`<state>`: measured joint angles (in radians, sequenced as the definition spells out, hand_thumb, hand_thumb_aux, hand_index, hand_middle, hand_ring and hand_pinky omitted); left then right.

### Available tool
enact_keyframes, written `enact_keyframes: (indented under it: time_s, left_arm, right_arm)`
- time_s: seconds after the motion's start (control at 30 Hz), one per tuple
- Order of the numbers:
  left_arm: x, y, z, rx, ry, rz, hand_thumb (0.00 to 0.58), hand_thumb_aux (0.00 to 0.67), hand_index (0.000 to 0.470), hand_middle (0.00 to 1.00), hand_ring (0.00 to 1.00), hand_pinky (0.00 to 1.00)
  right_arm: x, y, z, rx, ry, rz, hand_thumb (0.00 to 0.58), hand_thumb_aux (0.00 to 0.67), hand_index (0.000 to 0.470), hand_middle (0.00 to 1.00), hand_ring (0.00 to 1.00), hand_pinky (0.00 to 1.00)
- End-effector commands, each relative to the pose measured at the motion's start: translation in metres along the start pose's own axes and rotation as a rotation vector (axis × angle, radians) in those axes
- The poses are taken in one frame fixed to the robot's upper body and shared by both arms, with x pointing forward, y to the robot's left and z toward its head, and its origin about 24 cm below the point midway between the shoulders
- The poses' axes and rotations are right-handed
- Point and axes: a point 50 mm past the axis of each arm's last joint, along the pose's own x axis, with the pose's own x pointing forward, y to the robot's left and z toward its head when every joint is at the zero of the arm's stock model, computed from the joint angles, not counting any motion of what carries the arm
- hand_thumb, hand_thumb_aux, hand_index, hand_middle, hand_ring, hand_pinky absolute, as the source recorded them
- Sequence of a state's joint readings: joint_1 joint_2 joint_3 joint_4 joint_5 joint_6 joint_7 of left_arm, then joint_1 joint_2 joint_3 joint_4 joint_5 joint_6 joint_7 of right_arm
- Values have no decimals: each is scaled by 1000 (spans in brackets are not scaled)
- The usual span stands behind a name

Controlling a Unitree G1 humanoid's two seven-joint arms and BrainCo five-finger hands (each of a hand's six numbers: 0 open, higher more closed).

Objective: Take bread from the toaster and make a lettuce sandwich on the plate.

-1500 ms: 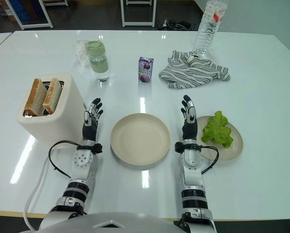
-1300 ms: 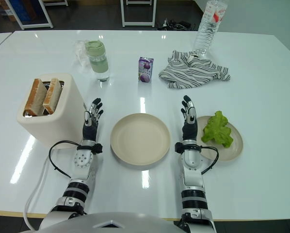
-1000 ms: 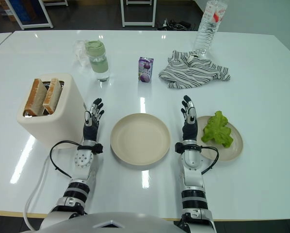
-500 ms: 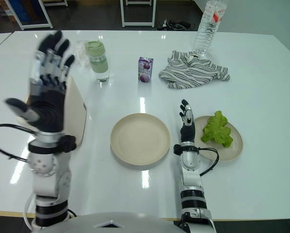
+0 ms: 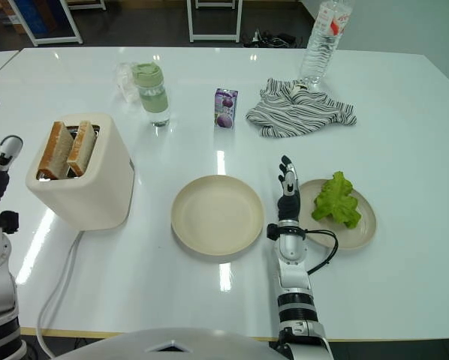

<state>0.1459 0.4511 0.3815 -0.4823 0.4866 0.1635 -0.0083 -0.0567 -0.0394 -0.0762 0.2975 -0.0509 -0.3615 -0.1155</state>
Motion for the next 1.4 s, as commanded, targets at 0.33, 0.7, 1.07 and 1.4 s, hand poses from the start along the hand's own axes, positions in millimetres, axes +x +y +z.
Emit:
enact_keyframes:
  time_s: [0.33, 0.7, 1.07, 1.4]
  left_arm:
    - [5, -45, -27, 176, 88, -114, 377, 273, 192, 0, 0, 0]
    - [0, -51, -33, 183, 117, -153, 395, 292, 205, 0, 0, 0]
    - [-10, -54, -24, 83, 121, -232, 580, 670, 470, 0, 0, 0]
    - [1, -33, -8, 111, 9, -31, 580, 670, 470, 0, 0, 0]
  right_arm:
    - [-8, -10, -4, -14, 18, -37, 0, 0, 0, 0, 0, 0]
    - [-9, -12, -3, -16, 18, -46, 0, 0, 0, 0, 0, 0]
    - [-10, -14, -2, -16, 19, -56, 0, 0, 0, 0, 0, 0]
    - [-11, -13, -5, -14, 30, -57, 0, 0, 0, 0, 0, 0]
